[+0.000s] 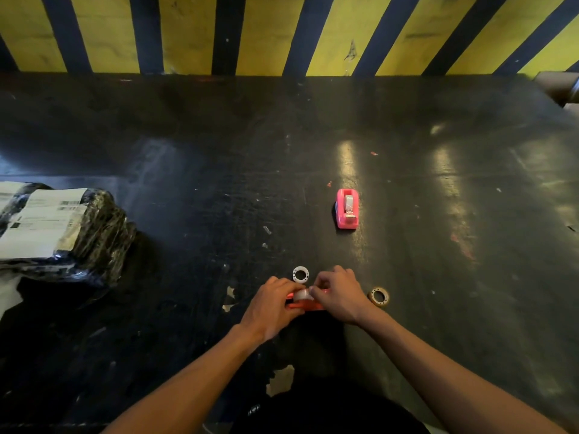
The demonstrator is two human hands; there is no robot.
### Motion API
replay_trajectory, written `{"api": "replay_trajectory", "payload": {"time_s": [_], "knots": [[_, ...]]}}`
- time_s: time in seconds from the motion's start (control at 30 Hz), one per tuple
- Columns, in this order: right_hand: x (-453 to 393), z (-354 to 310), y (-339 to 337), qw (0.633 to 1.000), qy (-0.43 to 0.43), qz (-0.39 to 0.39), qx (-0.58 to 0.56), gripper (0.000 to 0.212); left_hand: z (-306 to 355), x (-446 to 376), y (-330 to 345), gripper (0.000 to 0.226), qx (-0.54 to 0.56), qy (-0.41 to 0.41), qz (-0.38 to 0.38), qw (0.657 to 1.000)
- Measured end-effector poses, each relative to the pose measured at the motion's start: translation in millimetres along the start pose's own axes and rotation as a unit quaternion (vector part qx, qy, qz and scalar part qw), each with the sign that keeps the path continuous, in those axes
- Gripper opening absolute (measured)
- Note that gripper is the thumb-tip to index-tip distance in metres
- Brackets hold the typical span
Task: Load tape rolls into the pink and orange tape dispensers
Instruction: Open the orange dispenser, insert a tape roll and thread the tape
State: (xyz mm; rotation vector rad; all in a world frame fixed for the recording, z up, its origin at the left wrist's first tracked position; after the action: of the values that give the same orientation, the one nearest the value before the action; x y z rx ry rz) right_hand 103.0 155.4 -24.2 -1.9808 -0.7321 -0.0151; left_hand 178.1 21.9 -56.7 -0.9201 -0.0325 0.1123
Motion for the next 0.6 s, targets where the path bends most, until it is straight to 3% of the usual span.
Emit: {"api": "replay_trajectory", "payload": {"time_s": [0.6], "knots": [[12.6,58.9,-19.0,0.99,0.096,-0.054,-0.087,0.017,-8.4,-4.1,4.4,0.051,0.017,-0.02,-0.034,0.999]]}}
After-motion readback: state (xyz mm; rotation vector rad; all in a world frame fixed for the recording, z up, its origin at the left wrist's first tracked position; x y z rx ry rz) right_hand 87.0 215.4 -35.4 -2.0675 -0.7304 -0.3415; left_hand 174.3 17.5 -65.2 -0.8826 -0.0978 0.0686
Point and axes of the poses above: each hand's wrist, its own x-axis away from the middle knuckle, its own y-axis out of the palm, z = x × y, the point moved 6 cm from there along -x, towards the middle knuckle, and after that the axes turned 6 degrees about z, right-handed, at the moved point
